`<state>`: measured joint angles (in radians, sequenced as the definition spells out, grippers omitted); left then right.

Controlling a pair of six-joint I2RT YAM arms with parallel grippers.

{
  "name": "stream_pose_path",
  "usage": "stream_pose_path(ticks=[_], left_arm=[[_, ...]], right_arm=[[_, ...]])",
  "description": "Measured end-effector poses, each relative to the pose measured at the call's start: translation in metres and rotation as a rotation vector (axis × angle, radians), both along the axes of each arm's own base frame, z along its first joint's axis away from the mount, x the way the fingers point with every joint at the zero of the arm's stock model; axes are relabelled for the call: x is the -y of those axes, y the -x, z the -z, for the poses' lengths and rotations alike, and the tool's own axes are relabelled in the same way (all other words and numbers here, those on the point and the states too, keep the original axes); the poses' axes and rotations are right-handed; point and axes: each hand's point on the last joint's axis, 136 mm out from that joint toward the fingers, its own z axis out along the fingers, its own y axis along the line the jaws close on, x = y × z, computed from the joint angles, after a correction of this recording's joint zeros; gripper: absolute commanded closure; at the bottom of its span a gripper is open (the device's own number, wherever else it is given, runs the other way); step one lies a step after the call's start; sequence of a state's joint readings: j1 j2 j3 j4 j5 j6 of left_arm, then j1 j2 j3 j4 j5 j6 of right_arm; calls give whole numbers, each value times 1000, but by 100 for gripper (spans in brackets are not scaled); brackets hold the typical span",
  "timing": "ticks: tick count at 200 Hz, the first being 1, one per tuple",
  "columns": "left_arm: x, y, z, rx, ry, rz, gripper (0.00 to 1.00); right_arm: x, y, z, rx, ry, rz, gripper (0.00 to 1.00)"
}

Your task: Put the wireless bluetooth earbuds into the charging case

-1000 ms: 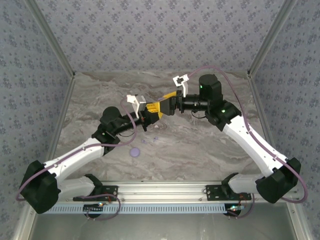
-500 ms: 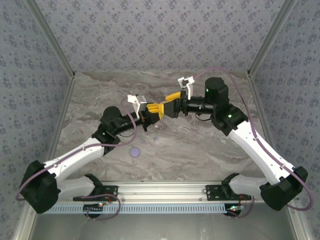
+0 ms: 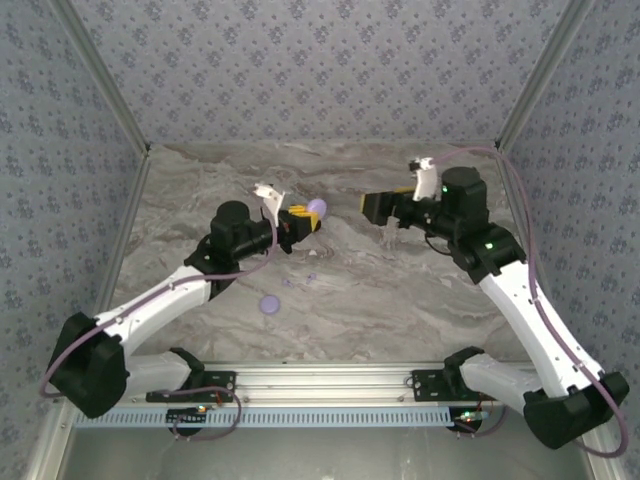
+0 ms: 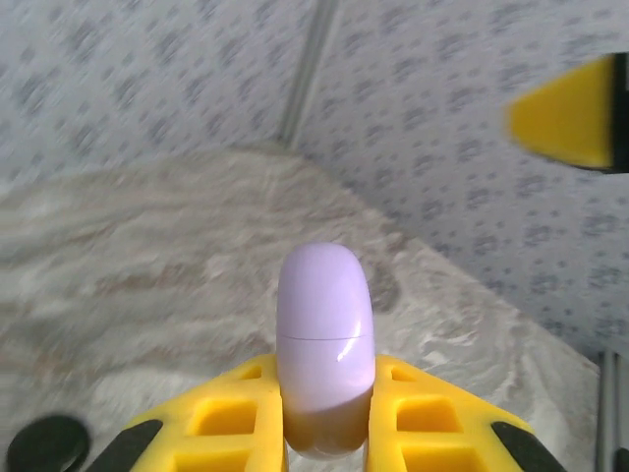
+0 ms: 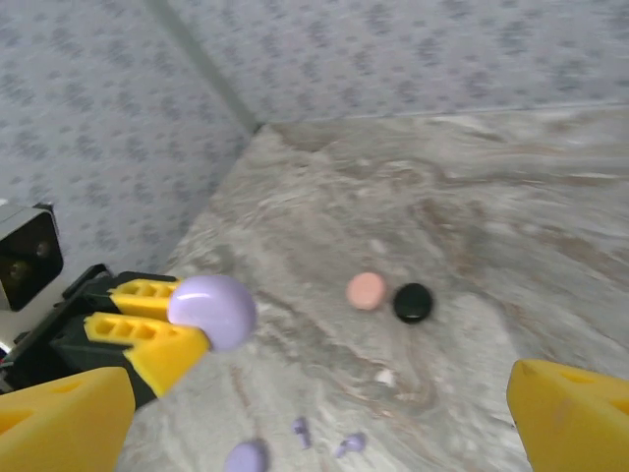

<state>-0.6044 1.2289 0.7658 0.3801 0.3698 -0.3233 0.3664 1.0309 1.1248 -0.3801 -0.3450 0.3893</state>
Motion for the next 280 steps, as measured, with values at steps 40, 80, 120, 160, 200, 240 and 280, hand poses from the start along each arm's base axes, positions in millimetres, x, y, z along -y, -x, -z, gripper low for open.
stream_pose_path(ticks=[40, 80, 120, 160, 200, 240, 280], left_arm=[[-34, -37, 70, -258, -69, -147, 100], [-67, -52, 130, -480, -117, -267, 100], [-73, -46, 184, -664, -166, -274, 100], [-71, -35, 225, -800, -196, -260, 100], [-64, -47, 224, -808, -169, -260, 82], [-69, -48, 229, -821, -181, -297, 58], [-82, -49, 231, -822, -191, -338, 46]], right_arm=[[40, -11, 40, -129, -102, 133, 0], [47, -12, 59, -202, -156, 155, 0], [45, -12, 59, -204, -171, 145, 0], [45, -12, 59, -205, -176, 147, 0], [45, -12, 59, -206, -176, 147, 0], [45, -12, 60, -208, -173, 147, 0], [36, -5, 66, -203, -126, 102, 0]])
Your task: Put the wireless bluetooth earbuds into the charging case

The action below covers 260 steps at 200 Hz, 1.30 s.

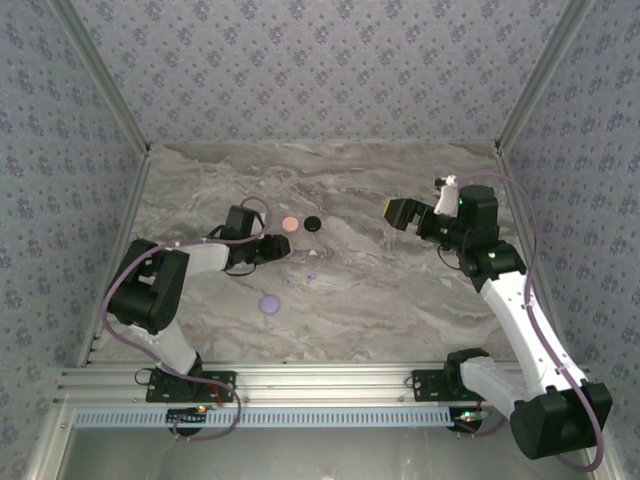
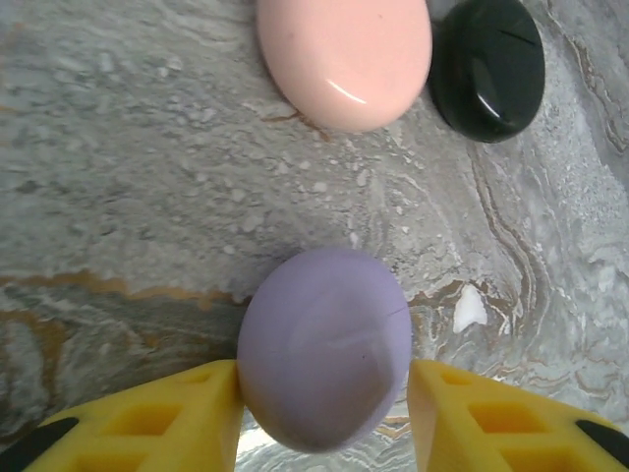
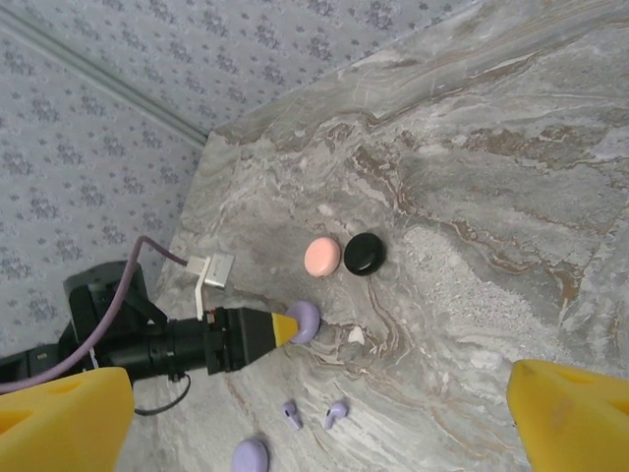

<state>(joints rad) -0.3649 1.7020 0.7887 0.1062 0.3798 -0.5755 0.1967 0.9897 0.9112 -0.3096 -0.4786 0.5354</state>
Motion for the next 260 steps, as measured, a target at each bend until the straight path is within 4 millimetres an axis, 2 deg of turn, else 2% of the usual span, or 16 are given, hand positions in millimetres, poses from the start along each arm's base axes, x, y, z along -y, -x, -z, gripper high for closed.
stream_pose_path(ticks=[16, 35, 77, 99, 118, 153, 187, 220, 260], left_arm=[[-5, -1, -7, 18, 3, -13, 39], [-13, -4, -27, 67, 23, -35, 32], [-46, -10, -93, 239, 77, -120, 21], [-64, -9, -122, 321, 87, -170, 16], [-80, -4, -135, 363, 91, -221, 12], [-114, 7, -129, 352, 98, -335, 10], [-142, 12, -111, 290, 103, -436, 10], [-147, 18, -103, 264, 107, -462, 10], [-148, 21, -104, 262, 107, -466, 10]], right_arm=[[-12, 7, 4, 13, 43, -51, 0], [-29, 18, 12, 31, 114, -133, 0], [-73, 41, 41, 14, 277, -318, 0], [-105, 54, 64, -36, 357, -411, 0], [-140, 68, 88, -87, 434, -504, 2], [-205, 97, 129, -146, 577, -656, 6], [-256, 114, 151, -122, 676, -743, 8], [-278, 110, 176, -117, 784, -757, 12], [-282, 109, 207, -149, 899, -767, 15]])
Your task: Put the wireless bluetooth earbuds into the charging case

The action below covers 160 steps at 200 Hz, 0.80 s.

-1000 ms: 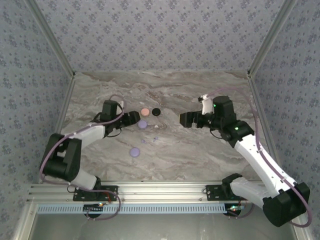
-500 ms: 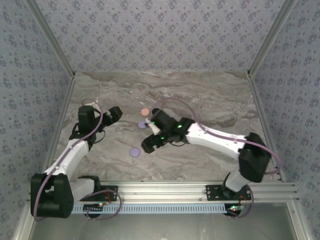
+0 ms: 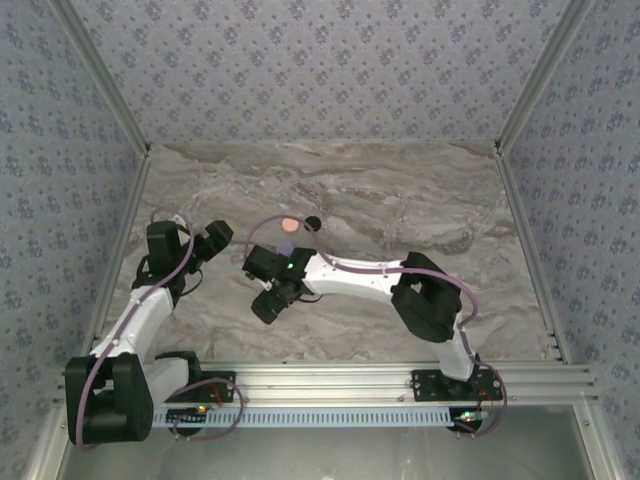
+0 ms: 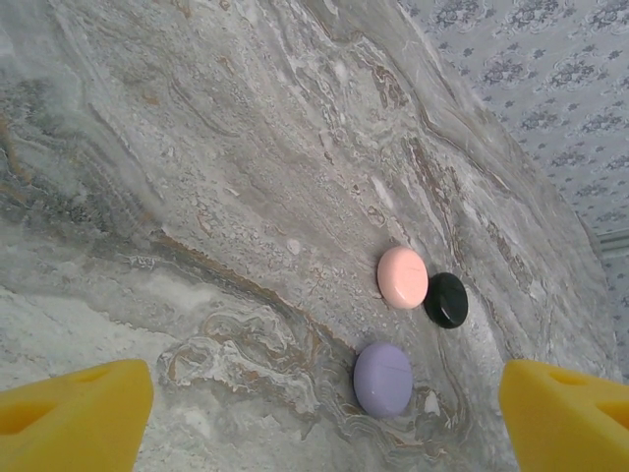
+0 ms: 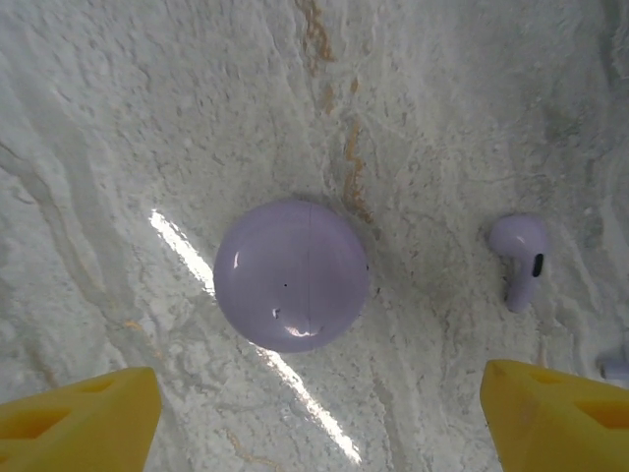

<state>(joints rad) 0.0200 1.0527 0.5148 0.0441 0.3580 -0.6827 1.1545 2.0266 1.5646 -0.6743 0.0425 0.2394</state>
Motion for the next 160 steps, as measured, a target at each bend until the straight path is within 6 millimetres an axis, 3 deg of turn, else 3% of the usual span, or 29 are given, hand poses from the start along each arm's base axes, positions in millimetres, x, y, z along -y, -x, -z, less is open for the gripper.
stream_pose_path(ticks=[58, 160], left_arm=[[0, 2, 1, -7, 0, 0, 9], [-1, 5, -4, 8, -4, -6, 9]], right_arm=[[-8, 4, 22, -10, 86, -16, 15], [-15, -4, 41, -25, 131, -8, 28]])
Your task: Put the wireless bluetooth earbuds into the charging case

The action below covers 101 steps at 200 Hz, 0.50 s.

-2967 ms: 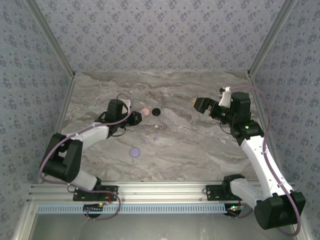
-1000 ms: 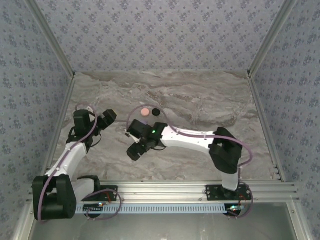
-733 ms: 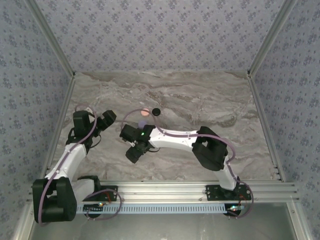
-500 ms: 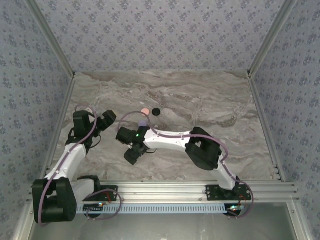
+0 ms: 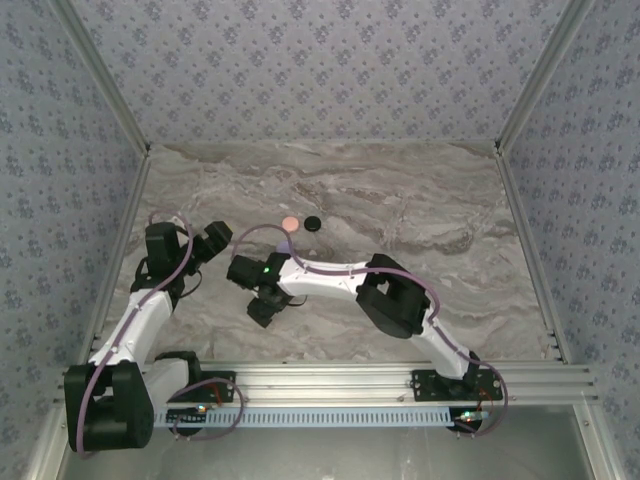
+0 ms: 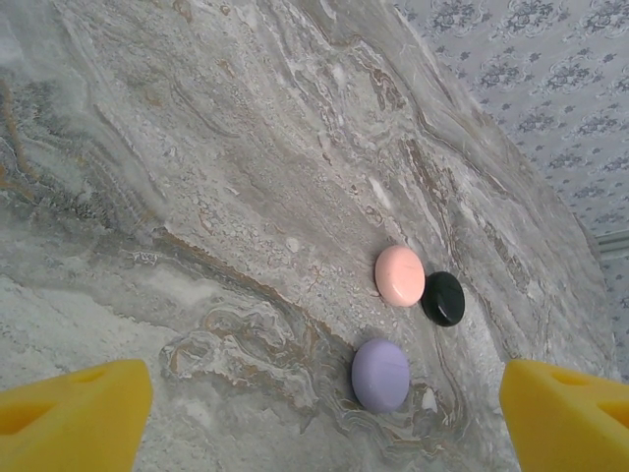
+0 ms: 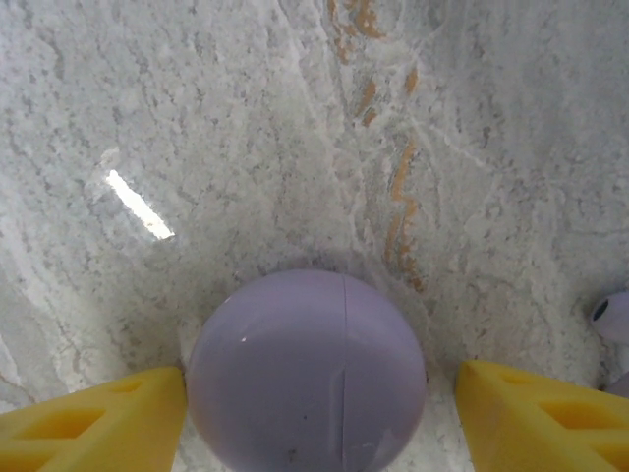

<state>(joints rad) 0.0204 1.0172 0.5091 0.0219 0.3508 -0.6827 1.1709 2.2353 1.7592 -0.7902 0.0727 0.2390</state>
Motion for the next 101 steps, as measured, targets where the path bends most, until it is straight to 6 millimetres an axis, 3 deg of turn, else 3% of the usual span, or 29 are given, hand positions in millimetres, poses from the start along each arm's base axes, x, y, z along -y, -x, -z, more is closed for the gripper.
stream_pose_path(ticks=[51, 101], left_arm=[[0, 2, 3, -7, 0, 0, 9], [0, 2, 3, -8, 0, 0, 9]], right_arm=[[-1, -6, 0, -3, -6, 16, 35], [1, -10, 0, -2, -1, 25, 49]])
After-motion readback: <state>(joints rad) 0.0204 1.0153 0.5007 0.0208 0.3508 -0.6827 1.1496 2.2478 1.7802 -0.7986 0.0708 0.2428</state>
